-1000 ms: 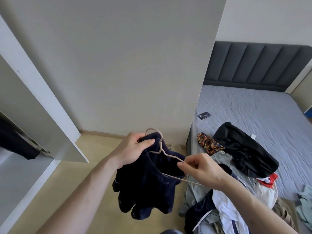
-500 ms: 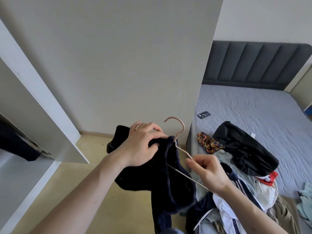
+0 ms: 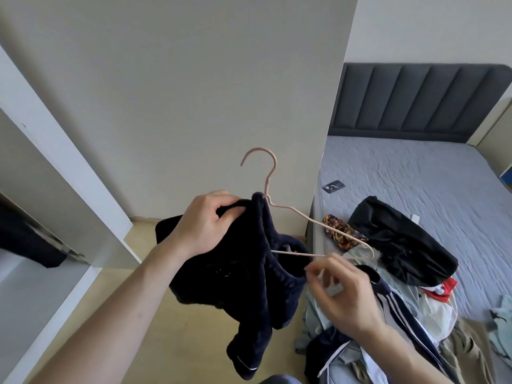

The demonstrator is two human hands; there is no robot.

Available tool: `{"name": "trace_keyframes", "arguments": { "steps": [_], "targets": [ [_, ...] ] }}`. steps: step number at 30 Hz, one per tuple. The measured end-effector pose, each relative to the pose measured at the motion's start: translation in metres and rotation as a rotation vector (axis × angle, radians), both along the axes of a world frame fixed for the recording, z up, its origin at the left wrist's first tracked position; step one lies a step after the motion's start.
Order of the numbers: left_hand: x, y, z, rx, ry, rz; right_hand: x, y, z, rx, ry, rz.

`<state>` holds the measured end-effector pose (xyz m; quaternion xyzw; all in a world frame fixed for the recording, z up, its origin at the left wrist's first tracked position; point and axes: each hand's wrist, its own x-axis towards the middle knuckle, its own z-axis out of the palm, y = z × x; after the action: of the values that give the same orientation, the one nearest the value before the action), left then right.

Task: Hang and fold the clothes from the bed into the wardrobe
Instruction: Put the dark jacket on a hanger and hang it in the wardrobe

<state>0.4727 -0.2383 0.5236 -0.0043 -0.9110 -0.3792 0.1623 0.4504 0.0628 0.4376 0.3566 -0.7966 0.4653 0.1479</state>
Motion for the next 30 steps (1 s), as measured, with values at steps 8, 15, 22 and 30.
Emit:
{"name": "trace_keyframes", "arguments": {
  "steps": [8, 15, 22, 30],
  "targets": [
    [0.000, 0.009, 0.021, 0.045, 0.053, 0.045, -0.033, -0.001, -0.053, 0.506, -0.373, 0.128],
    [0.005, 0.026, 0.031, 0.060, 0.051, 0.103, -0.076, -0.005, -0.045, 0.499, -0.360, 0.223],
    [0.008, 0.035, 0.034, 0.003, 0.028, 0.203, -0.114, 0.041, -0.056, 0.915, -0.321, 0.195],
    [0.030, 0.044, 0.011, -0.181, -0.125, 0.282, -0.169, 0.107, -0.007, 0.622, -0.314, -0.038]
  ]
}}
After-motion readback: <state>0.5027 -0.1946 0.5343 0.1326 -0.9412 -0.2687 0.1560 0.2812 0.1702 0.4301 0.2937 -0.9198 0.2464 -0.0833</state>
